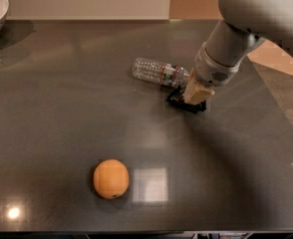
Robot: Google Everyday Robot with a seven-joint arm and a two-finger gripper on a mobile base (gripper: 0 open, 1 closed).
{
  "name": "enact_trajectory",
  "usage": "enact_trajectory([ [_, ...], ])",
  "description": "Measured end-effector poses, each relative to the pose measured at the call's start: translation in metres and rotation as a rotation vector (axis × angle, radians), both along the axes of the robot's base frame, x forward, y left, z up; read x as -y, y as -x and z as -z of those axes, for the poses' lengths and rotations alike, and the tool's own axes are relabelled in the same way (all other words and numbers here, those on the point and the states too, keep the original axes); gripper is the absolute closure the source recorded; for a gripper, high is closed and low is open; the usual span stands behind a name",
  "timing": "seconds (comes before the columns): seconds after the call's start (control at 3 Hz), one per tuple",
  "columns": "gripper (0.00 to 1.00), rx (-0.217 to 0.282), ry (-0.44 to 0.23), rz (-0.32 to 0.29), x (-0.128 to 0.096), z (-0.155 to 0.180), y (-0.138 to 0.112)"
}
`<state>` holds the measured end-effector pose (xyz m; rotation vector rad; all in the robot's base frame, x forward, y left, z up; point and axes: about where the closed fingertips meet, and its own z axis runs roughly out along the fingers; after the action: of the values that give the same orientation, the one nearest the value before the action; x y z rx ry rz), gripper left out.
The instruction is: Move rxbar chocolate near water bottle
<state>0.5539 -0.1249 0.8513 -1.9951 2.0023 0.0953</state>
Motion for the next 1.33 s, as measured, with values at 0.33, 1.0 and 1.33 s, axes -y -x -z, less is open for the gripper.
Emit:
enact_trajectory([
  [0.33,0.58,0.010,-0.030,-0.006,-0.0042,0.0007,-0.0059],
  [1.0,0.12,0.008,-0.028,-0.010,-0.0063,0.0017,-0.0053],
  [1.33,0.00,0.007,-0.028,-0.012,-0.0073,0.0022,-0.0051],
])
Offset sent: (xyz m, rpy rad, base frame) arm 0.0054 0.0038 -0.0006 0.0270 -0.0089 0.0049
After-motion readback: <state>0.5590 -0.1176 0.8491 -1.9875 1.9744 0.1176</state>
